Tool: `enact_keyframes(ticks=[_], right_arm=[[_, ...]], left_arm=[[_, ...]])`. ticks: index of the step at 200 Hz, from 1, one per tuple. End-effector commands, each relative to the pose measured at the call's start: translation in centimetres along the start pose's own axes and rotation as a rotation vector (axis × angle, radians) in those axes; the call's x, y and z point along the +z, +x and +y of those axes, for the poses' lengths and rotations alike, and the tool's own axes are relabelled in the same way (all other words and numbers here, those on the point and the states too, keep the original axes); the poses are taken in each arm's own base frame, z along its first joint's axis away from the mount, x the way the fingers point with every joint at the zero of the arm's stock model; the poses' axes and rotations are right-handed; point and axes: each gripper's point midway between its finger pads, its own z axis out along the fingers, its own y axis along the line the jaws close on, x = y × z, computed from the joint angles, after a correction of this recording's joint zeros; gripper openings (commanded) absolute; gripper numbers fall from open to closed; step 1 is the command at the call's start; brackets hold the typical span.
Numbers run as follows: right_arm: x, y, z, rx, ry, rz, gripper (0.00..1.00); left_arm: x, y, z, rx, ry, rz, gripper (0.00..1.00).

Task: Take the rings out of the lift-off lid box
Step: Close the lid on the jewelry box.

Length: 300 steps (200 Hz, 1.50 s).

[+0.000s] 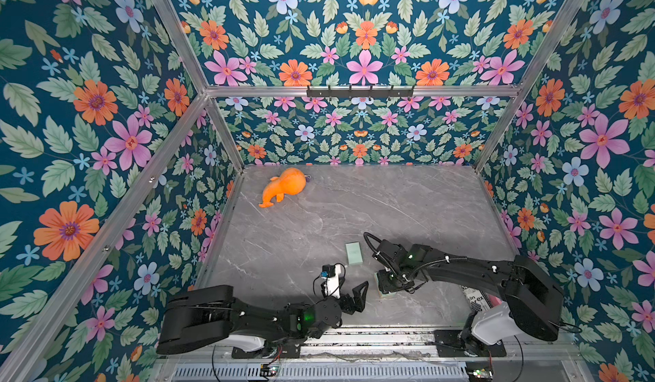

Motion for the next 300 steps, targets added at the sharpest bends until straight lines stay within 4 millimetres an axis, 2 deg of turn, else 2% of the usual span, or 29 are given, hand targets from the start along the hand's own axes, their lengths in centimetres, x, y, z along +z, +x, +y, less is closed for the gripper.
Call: enact_keyframes(ticks=[1,35,54,72,86,97,111,170,187,205,239,251,278,296,300], right_arm=[[-0.5,0.2,-1.6,0.001,0.093,-0.008,0.64],[-2.5,-0.6,-0.3,-0.037,0.041,-0.047,0.75],[-3.8,-0.9,-0.3,-0.050,0.047,-0.066,0.74],[-4.0,-0.9,0.6,-0.060,-0.009,-0.070,0.58],[-3.5,-0.7,1.3,-0.054,-0.057,-0.061,0.31],[-3.0,-0.5,1.7,-0.051,-0.076,-0.046,0.21],[-2.2,-0.3,1.9,-0.049,-0.088,-0.032,0.17],[1.5,0.5,1.2,-0.023,-0.050,0.028,0.14],[1.8,0.7,1.0,-0.022,-0.035,0.043,0.11],[0.7,0.0,1.4,-0.037,-0.046,0.013,0.16],[-3.3,-2.9,2.2,-0.095,-0.036,-0.085,0.58],[-4.4,-4.2,2.8,-0.109,-0.038,-0.099,0.65],[-5.4,-7.1,3.5,-0.125,-0.025,-0.115,0.68],[-5.4,-9.0,4.8,-0.125,-0.087,-0.119,0.67],[-4.3,-9.3,4.8,-0.123,-0.070,-0.093,0.68]], left_arm=[[-1.0,-0.9,2.8,0.100,-0.122,-0.022,0.99],[-2.7,-3.1,4.3,0.108,-0.200,-0.051,0.99],[-3.5,-4.0,4.9,0.117,-0.249,-0.053,0.99],[-4.0,-4.5,5.3,0.130,-0.284,-0.049,0.99],[-4.4,-4.9,5.7,0.119,-0.317,-0.050,0.99],[-4.7,-5.2,6.0,0.113,-0.340,-0.051,0.99],[-4.9,-5.5,6.3,0.107,-0.361,-0.058,0.99],[-5.3,-5.6,7.0,0.098,-0.395,-0.060,0.99],[-5.4,-5.5,7.2,0.092,-0.397,-0.059,0.99],[-5.4,-5.6,7.1,0.097,-0.396,-0.056,0.99],[-6.0,-6.8,7.2,0.111,-0.442,-0.071,0.99],[-6.3,-7.6,7.4,0.111,-0.464,-0.081,0.99],[-6.5,-9.4,7.6,0.113,-0.490,-0.072,0.99],[-6.3,-10.1,8.3,0.091,-0.501,-0.050,0.99],[-6.2,-10.2,8.4,0.090,-0.501,-0.042,0.99]])
